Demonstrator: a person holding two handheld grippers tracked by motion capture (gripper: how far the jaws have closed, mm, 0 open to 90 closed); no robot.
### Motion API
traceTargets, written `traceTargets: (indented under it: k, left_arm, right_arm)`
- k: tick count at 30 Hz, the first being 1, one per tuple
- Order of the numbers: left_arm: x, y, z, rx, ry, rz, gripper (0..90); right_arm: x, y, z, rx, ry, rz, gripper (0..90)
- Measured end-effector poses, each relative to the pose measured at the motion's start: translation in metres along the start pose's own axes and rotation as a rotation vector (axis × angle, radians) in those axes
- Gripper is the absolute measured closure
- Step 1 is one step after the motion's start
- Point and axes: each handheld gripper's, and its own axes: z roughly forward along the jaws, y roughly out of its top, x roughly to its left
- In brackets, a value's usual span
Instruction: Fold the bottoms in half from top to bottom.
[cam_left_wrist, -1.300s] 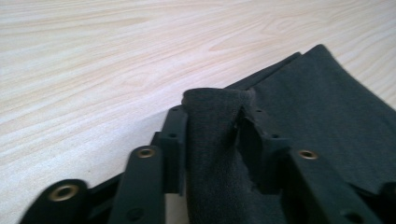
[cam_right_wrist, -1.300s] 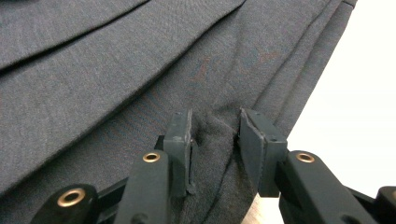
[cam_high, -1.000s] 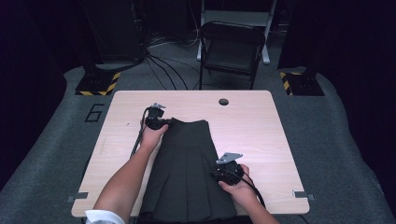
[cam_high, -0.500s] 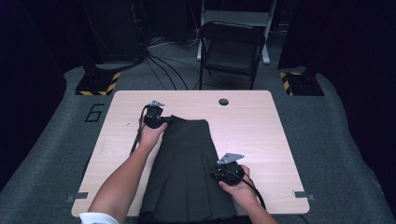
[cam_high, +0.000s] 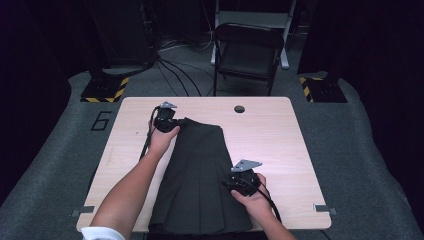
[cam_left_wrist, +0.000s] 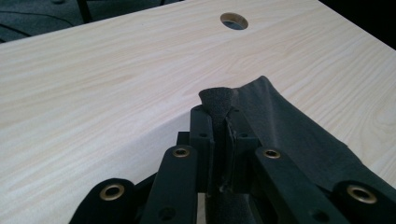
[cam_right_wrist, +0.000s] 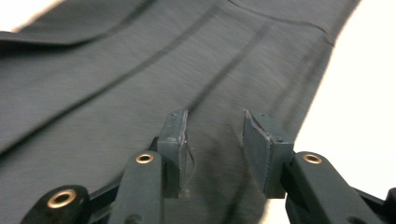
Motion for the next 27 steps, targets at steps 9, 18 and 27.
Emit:
traceTargets:
  k: [9,18,27]
  left_arm:
    - [-0.016,0.024,-0.008,-0.037,-0.017,0.063,83.3]
    - [-0.037,0.027,-0.028,-0.061,-0.081,0.145,83.4]
    - [-0.05,0.025,-0.061,-0.088,-0.111,0.227,83.7]
  right_arm:
    - [0.017,0.0,0.014,0.061,0.047,-0.071,52.5]
    - [0.014,-0.009,0.023,0.107,0.024,-0.064,52.1]
    - [0.013,-0.012,0.027,0.099,0.028,-0.016,51.9]
